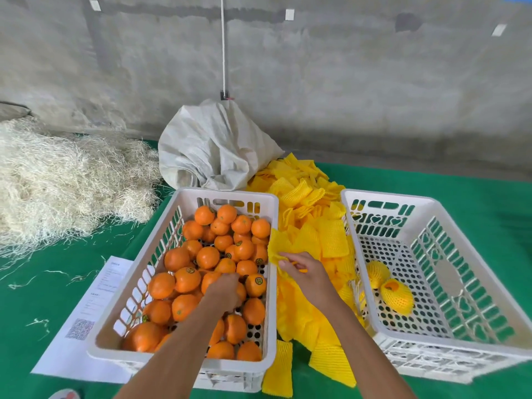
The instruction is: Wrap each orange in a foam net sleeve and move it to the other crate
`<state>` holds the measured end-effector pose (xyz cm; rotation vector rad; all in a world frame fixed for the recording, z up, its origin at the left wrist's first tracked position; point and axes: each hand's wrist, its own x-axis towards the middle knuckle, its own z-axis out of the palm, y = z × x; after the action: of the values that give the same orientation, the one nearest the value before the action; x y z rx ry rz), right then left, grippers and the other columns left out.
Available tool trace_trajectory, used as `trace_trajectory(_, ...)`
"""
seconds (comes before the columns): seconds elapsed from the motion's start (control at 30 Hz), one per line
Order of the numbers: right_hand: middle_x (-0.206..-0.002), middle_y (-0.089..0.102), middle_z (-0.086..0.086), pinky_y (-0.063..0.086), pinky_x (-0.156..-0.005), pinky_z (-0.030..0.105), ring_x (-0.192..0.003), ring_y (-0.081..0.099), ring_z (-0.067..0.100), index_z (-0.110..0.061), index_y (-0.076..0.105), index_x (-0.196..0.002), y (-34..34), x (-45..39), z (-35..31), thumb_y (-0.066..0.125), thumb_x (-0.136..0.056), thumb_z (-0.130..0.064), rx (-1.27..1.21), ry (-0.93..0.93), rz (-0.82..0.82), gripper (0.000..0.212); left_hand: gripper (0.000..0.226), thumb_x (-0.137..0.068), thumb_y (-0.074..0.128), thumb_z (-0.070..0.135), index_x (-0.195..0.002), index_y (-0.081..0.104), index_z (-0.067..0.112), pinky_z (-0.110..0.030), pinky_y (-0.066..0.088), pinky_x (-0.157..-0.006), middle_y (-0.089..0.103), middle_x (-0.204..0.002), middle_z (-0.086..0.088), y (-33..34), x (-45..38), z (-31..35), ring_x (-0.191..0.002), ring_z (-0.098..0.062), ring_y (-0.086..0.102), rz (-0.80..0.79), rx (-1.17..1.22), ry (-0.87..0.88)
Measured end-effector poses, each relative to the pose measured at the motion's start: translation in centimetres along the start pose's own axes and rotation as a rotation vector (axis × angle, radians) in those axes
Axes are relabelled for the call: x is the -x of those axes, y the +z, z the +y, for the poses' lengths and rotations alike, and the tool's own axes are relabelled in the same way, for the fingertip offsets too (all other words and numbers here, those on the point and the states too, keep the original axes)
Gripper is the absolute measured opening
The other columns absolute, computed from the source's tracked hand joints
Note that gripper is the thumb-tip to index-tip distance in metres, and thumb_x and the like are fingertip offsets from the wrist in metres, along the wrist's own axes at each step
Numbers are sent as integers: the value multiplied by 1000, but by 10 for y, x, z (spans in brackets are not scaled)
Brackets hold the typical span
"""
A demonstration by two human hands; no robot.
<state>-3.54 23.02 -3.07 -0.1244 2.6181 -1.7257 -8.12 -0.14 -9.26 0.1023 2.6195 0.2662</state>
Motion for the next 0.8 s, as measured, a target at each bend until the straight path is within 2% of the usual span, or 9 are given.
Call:
trace_trajectory(0.17, -110, 63, -9, 48, -74, 10, -95, 62, 1, -33, 71, -109, 5, 1, -12, 66, -99, -30, 21, 18, 128, 11, 55, -87, 76, 54, -117, 59, 12, -43, 59, -73, 46, -135, -14, -30, 24, 2, -95, -33, 65, 283, 201, -23)
trace_trajectory(0.23, -106, 62, -9, 46, -68, 10, -90, 60, -3, -35, 66, -102, 7, 0, -20, 66, -100, -30, 42, 17, 206, 5, 58, -80, 79, 62, -101, 63, 10, -38, 53, -63, 56, -116, -12, -43, 37, 5, -78, -23, 61, 442, 472, 19)
trace_trajectory(0.3, -100, 61, -7, 43, -64, 14, -82, 61, 1, -34, 63, -93, 6, -1, -31, 66, -99, -31, 89, -10, 309, 7, 71, -73, 81, 71, -92, 66, 4, -42, 47, -55, 60, -85, -12, -57, 55, 14, -62, -19, 52, 486, 833, 87)
trace_trajectory(0.33, -98, 60, -7, 44, -63, 17, -77, 61, 4, -31, 63, -91, 6, -2, -37, 67, -98, -31, 114, -28, 363, 9, 78, -68, 81, 76, -94, 69, 4, -47, 52, -58, 61, -81, -12, -66, 67, 20, -66, -22, 56, 439, 1048, 116)
trace_trajectory(0.4, -96, 58, -6, 47, -64, 27, -74, 61, 10, -23, 62, -90, 3, -2, -49, 69, -97, -31, 186, -67, 443, 13, 76, -69, 82, 74, -119, 76, 18, -45, 64, -80, 74, -115, -5, -78, 90, 34, -103, -21, 72, 191, 1427, 204)
trace_trajectory(0.43, -97, 57, -5, 48, -65, 30, -77, 60, 14, -19, 62, -91, 2, -1, -55, 70, -96, -30, 251, -94, 454, 14, 70, -75, 82, 70, -130, 73, 28, -48, 62, -91, 72, -130, -1, -81, 99, 41, -118, -21, 70, 40, 1568, 309)
trace_trajectory(0.5, -100, 55, -1, 48, -64, 35, -83, 58, 19, -14, 61, -94, 1, 4, -65, 72, -93, -21, 403, -168, 417, 14, 65, -81, 81, 63, -139, 66, 37, -59, 56, -101, 67, -140, 2, -80, 113, 57, -129, -24, 65, -139, 1699, 473)
trace_trajectory(0.67, -102, 63, 4, 53, -72, 43, -90, 61, 25, -9, 64, -102, -1, 14, -79, 74, -85, -10, 252, -183, 314, 20, 73, -65, 89, 67, -131, 70, 40, -64, 50, -107, 69, -137, -3, -78, 127, 93, -129, -27, 64, -165, 1768, 462)
trace_trajectory(0.8, -106, 71, 0, 56, -79, 35, -97, 67, 20, -17, 68, -113, -15, 18, -81, 67, -92, -6, 215, -148, 253, 24, 81, -68, 89, 66, -140, 64, 36, -60, 53, -106, 69, -136, -7, -71, 121, 90, -127, -30, 66, -101, 1789, 436)
